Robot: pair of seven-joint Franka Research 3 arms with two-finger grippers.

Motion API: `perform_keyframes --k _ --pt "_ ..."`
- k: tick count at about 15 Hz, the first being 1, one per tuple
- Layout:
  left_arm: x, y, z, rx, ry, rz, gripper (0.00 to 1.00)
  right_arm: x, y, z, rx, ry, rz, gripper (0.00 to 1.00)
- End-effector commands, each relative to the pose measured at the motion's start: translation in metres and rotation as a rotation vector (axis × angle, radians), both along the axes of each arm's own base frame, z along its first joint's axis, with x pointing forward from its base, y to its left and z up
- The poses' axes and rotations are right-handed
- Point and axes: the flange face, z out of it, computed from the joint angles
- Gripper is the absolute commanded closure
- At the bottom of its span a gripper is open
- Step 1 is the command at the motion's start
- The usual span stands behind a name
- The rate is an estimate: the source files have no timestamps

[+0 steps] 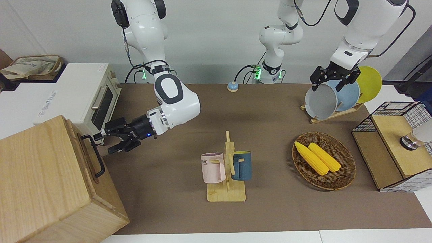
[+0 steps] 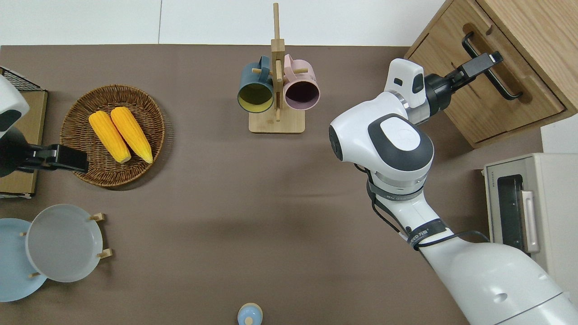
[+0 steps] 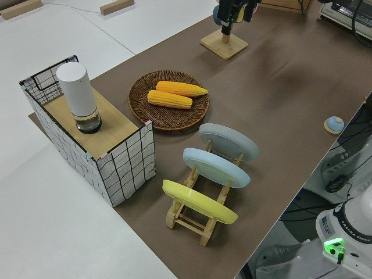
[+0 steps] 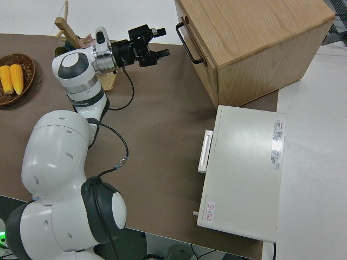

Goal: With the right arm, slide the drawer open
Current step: 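Close the right gripper around the black drawer handle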

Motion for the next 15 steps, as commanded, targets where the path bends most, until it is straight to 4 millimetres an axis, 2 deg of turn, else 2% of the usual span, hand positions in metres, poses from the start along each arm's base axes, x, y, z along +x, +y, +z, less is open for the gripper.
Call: perform_keyframes --k 1,4,12,15 --pt "0.002 0.001 0.004 0.016 0.005 -0.011 0.01 0.006 -0.007 -0.020 -0.028 -0.030 0.031 0.015" --pt "0.002 0.001 0.004 0.016 0.005 -0.011 0.01 0.009 -0.009 -0.027 -0.049 -0.026 0.040 0.015" --pt "0.002 0.001 0.003 0.016 0.006 -0.009 0.01 0.018 -0.030 -0.025 -0.060 -0.030 0.052 0.021" --pt "0.002 0.001 0.004 0.016 0.005 -0.011 0.01 0.018 -0.031 -0.029 -0.060 -0.026 0.051 0.046"
